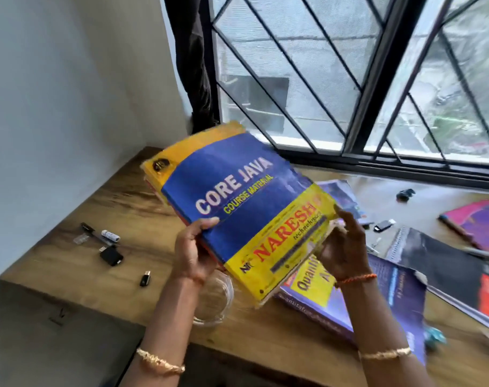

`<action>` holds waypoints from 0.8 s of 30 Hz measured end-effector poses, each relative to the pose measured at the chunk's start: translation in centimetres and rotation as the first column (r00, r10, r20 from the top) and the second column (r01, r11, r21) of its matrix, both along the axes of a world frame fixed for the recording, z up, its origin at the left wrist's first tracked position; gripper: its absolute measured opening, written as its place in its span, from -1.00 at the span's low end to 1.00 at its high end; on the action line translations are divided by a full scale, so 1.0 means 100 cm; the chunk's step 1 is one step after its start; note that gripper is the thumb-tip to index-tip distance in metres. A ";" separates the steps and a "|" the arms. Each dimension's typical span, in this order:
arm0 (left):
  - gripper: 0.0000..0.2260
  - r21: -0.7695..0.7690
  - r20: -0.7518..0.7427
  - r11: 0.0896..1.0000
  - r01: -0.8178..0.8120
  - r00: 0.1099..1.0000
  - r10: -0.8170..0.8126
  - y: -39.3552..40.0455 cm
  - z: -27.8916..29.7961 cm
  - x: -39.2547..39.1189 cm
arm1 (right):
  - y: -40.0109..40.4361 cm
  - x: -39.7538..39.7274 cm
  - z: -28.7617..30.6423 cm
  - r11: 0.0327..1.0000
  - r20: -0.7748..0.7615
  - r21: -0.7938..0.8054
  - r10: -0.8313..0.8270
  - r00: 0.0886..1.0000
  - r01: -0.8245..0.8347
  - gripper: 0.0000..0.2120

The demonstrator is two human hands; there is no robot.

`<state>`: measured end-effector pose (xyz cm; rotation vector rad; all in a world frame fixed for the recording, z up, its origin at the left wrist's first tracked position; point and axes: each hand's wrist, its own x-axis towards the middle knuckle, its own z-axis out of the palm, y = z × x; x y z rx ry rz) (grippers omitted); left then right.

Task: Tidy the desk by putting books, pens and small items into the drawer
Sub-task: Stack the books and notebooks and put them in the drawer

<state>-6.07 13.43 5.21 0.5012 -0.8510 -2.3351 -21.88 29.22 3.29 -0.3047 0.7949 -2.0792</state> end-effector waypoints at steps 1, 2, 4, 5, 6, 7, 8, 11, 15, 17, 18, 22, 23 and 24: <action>-0.58 -0.014 -0.021 1.000 0.019 1.000 -0.019 0.002 0.003 0.003 | 0.008 0.000 0.002 0.999 -0.011 -0.036 0.003 1.000 -0.003 -0.63; -0.61 -0.020 -0.045 0.999 0.032 0.998 -0.033 0.004 0.005 0.006 | 0.014 0.000 0.003 0.998 -0.021 -0.055 0.002 1.000 -0.003 -0.66; -0.64 -0.011 -0.067 0.999 0.032 0.997 -0.032 0.006 0.003 0.013 | 0.022 0.002 0.008 1.000 -0.052 -0.022 0.014 0.999 -0.016 -0.63; -0.64 -0.009 -0.058 0.999 0.039 0.998 -0.040 0.008 0.000 0.016 | 0.026 -0.001 0.008 0.999 -0.065 0.044 0.028 0.997 -0.025 -0.59; -0.63 -0.004 -0.035 0.999 0.049 0.998 -0.049 0.010 -0.003 0.019 | 0.030 -0.001 0.011 0.991 -0.082 0.122 0.056 0.995 -0.046 -0.57; -0.62 -0.007 -0.010 0.998 0.064 0.998 -0.064 0.013 -0.007 0.021 | 0.034 -0.001 0.013 0.975 -0.098 0.213 0.085 0.992 -0.063 -0.58; -0.59 -0.017 0.014 0.996 0.085 0.996 -0.085 0.016 -0.010 0.023 | 0.040 -0.001 0.013 0.948 -0.122 0.314 0.100 0.988 -0.057 -0.63; -0.65 -0.068 0.086 0.982 0.178 0.981 -0.172 0.023 -0.016 0.029 | 0.056 0.011 0.012 0.862 -0.152 0.502 0.161 0.975 -0.064 -0.74; -0.69 -0.026 0.240 0.959 0.282 0.933 -0.267 0.035 -0.026 0.033 | 0.079 0.028 -0.006 0.706 -0.255 0.708 0.232 0.939 0.018 -0.92; -0.63 0.038 0.270 0.945 0.325 0.907 -0.323 0.040 -0.034 0.033 | 0.091 0.035 -0.016 0.656 -0.248 0.752 0.202 0.948 0.057 -0.84; -0.60 0.059 0.292 0.937 0.345 0.891 -0.346 0.043 -0.037 0.032 | 0.097 0.038 -0.021 0.636 -0.240 0.767 0.169 0.956 0.080 -0.83; -0.67 0.065 0.329 0.929 0.365 0.871 -0.366 0.064 -0.045 0.026 | 0.108 0.036 -0.032 0.470 -0.342 0.841 0.077 0.937 0.268 -0.91; -0.78 0.056 0.329 0.932 0.358 0.875 -0.355 0.069 -0.045 0.024 | 0.112 0.031 -0.035 0.421 -0.419 0.835 0.066 0.906 0.355 -0.88; -0.80 0.050 0.324 0.937 0.347 0.881 -0.344 0.073 -0.044 0.023 | 0.118 0.025 -0.037 0.370 -0.521 0.806 0.070 0.851 0.462 -0.86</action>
